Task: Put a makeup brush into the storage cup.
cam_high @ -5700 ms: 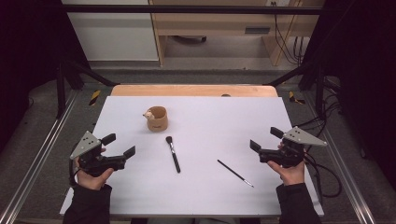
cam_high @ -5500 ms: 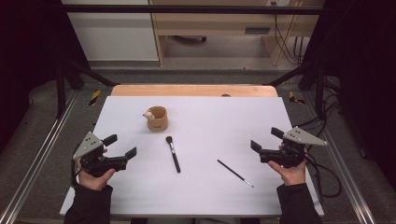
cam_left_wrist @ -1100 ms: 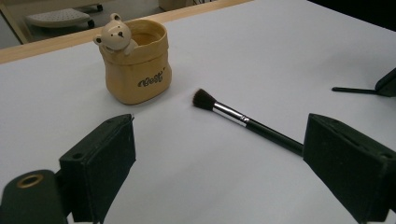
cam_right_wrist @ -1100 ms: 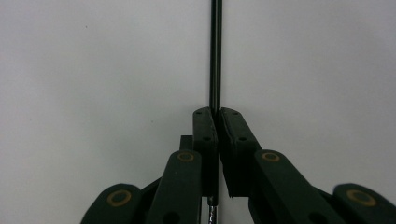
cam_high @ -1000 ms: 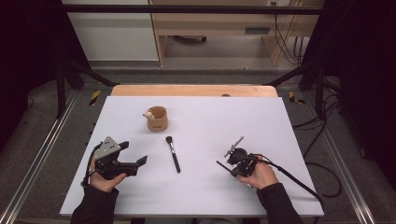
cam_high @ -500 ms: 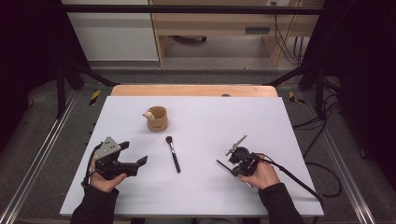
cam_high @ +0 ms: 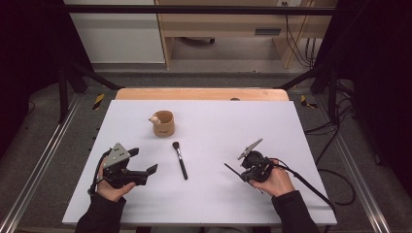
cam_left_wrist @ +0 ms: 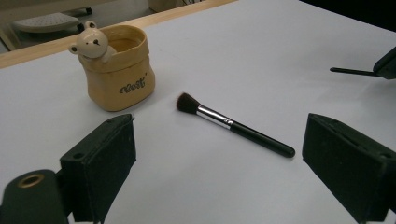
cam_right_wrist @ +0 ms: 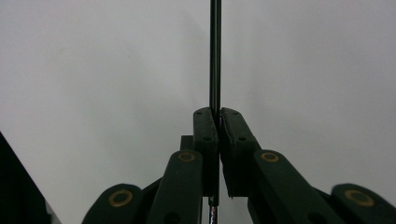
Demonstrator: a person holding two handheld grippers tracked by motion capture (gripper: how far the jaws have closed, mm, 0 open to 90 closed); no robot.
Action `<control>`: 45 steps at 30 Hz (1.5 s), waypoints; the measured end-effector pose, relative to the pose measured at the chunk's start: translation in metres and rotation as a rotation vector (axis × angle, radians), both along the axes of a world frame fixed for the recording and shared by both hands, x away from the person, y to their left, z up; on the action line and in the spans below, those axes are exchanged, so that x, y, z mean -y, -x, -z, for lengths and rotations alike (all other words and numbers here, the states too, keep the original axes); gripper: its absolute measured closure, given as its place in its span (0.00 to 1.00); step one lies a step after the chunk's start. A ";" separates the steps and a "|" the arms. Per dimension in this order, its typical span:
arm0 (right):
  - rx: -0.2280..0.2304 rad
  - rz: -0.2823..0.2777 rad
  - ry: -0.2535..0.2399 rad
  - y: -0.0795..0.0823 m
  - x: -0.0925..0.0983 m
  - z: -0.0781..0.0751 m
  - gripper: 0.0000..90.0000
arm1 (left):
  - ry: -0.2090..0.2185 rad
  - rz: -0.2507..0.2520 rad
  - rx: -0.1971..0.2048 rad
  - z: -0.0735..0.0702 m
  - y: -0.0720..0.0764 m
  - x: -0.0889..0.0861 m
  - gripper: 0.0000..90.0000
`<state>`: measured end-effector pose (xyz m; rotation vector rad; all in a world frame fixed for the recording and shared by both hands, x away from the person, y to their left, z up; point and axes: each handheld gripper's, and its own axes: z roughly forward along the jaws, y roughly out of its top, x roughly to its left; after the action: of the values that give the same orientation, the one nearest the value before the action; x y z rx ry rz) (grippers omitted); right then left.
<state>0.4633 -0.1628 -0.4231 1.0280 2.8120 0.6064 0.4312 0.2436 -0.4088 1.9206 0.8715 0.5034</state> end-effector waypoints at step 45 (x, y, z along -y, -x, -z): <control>0.026 -0.137 -0.122 0.004 -0.031 -0.047 0.95 | -0.274 0.255 0.039 -0.022 0.003 0.092 0.10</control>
<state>0.4589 -0.1317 -0.3758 0.8422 2.8707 0.8093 0.4277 0.1516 -0.3870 2.2258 0.5416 0.5240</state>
